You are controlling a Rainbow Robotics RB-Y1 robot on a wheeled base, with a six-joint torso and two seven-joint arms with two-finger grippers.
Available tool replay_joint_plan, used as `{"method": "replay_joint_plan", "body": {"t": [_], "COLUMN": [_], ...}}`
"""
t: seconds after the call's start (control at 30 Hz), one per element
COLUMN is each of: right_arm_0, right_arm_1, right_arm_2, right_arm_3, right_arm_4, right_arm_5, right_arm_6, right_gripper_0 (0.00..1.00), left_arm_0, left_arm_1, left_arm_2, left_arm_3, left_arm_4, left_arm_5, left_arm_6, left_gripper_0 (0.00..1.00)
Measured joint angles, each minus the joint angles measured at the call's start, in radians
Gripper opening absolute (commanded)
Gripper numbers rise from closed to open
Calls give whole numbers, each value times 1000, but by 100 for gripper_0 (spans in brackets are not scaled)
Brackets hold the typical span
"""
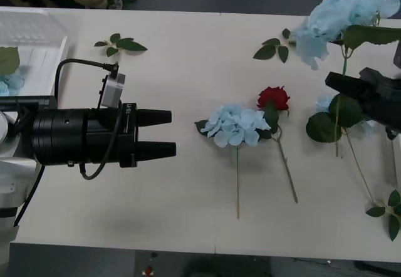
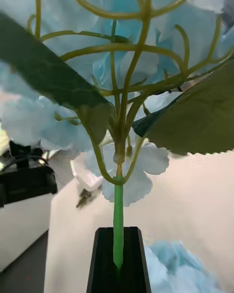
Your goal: Put the red flowers into the right box and the blue flowers into the left box
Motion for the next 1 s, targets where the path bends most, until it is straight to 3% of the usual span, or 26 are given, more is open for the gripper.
{"method": "replay_joint_plan", "body": {"t": [0.37,0.7,1.0], "right_arm_0": [-75,-125,-134], "right_arm_1": [241,268,316], "right_arm_2": [16,131,184], "right_arm_3": [-50,-50,-50], "right_arm_4": [0,-7,-8], "right_arm_5": [-1,-18,-54], "right_arm_6": [0,0,0], "right_gripper_0": [0,0,0], "left_arm_0": [0,-5,-81], "left_arm_1": [0,0,58], "left_arm_2": [0,5,38], "left_arm_3": [0,0,8], "left_arm_4": [0,27,66], "left_arm_5": [0,-1,-3], "left_arm_6": [0,0,0], "left_gripper_0": [89,89,90]}}
